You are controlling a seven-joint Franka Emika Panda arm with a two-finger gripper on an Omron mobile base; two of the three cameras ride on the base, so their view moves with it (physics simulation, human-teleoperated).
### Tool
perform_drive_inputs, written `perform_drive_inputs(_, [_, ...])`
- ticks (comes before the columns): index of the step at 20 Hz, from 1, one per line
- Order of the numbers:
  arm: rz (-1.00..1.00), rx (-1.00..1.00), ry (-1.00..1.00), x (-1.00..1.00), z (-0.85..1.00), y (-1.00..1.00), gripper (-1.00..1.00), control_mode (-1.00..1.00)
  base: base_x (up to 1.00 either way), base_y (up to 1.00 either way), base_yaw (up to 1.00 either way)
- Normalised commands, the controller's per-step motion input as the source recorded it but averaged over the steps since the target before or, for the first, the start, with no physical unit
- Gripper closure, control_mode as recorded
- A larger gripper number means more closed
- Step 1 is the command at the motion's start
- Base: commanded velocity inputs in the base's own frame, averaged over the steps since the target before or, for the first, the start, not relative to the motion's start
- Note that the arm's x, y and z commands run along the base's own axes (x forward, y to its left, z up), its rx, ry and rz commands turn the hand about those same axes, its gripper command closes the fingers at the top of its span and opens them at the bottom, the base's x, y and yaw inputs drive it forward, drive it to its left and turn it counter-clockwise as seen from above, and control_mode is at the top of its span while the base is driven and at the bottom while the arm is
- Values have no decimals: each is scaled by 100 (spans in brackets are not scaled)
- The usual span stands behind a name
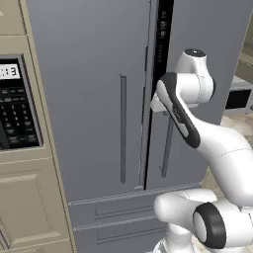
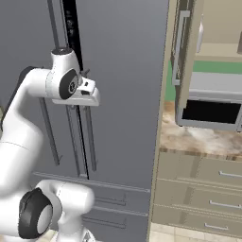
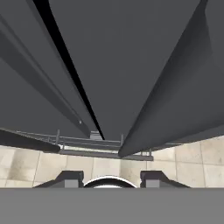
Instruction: There is a bowl on the dining counter. Grab a lemon wedge from the fridge and place it in the bowl. Then get the liquor bottle and glass cup from the cabinet and place them next to the bowl.
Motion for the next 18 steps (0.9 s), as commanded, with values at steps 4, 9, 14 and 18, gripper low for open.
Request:
perform_drive_inputs(4, [0, 0, -1, 0, 0, 0, -100, 100, -36, 4, 0])
perform_drive_inputs(9, [0, 0, 0, 0, 0, 0, -100, 100, -85, 22, 0])
perform_drive_inputs(14, [0, 0, 0, 0, 0, 0, -100, 100, -49, 10, 0])
perform_drive_inputs(18, [0, -3, -28, -23, 0, 1, -100, -100, 0, 0, 0])
